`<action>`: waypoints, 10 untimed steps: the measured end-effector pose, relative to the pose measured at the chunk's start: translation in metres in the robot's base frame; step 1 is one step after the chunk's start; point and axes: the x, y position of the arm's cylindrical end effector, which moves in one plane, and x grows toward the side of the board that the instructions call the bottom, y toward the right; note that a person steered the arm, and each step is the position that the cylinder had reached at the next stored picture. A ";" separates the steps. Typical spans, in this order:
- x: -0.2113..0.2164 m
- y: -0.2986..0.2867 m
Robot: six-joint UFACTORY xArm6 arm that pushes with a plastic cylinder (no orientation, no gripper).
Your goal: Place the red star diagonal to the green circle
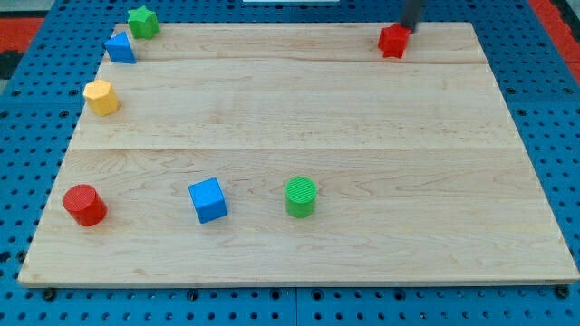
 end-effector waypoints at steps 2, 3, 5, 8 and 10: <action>0.082 -0.067; 0.050 -0.055; 0.170 -0.034; 0.130 0.000; 0.131 -0.071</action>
